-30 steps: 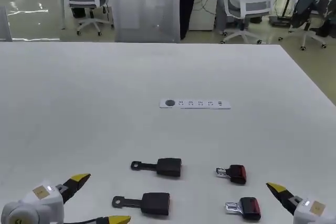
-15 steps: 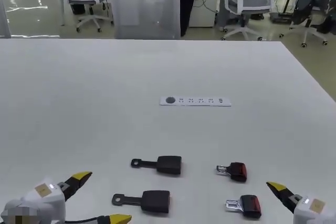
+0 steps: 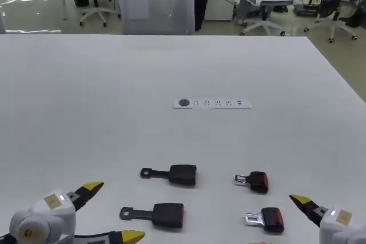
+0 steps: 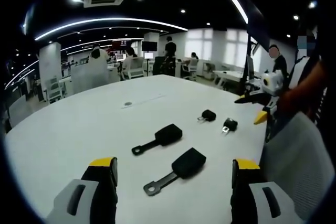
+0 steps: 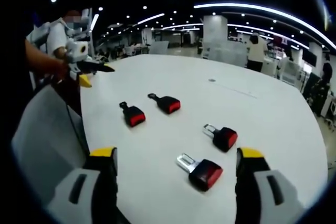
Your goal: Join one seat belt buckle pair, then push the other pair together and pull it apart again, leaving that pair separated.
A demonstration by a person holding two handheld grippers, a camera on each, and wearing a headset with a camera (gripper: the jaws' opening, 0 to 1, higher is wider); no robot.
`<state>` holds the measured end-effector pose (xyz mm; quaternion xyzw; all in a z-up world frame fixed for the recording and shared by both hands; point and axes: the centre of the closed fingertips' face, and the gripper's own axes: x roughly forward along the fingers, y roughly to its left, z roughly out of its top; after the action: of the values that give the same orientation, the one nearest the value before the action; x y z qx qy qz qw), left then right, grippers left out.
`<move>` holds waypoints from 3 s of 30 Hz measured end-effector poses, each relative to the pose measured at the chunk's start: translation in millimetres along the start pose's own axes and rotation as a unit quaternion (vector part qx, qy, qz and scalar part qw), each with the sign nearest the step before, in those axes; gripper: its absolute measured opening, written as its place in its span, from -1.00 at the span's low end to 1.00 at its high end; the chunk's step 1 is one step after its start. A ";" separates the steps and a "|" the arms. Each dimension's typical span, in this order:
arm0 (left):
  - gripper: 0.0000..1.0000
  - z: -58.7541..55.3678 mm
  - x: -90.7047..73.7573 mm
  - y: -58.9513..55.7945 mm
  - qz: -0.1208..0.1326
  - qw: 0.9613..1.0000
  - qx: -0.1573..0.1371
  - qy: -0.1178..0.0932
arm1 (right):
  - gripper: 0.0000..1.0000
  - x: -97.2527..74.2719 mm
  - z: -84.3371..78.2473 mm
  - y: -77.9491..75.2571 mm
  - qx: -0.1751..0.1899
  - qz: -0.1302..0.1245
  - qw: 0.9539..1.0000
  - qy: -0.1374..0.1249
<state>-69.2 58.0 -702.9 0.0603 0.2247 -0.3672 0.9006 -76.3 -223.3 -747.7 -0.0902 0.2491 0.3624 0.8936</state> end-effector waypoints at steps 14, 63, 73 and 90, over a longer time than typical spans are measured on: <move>0.84 -8.9 21.0 -0.2 -0.028 0.999 0.028 0.028 | 0.87 12.5 -15.0 -8.9 -0.010 0.024 0.999 0.032; 0.40 -65.4 106.9 -8.3 -0.189 0.957 0.161 0.150 | 0.56 45.8 -64.3 -40.1 -0.083 0.170 0.971 0.146; 0.22 -77.1 122.5 -13.6 -0.219 0.942 0.187 0.171 | 0.38 44.1 -72.2 -43.3 -0.101 0.200 0.960 0.166; -0.06 -88.4 126.5 -17.5 -0.248 0.925 0.214 0.192 | 0.01 42.0 -77.6 -42.8 -0.149 0.240 0.941 0.188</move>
<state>-33.5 -10.7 -837.6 0.2629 0.3174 -0.5996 0.6860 -50.4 -255.4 -836.7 -0.2264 0.3696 0.5756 0.6934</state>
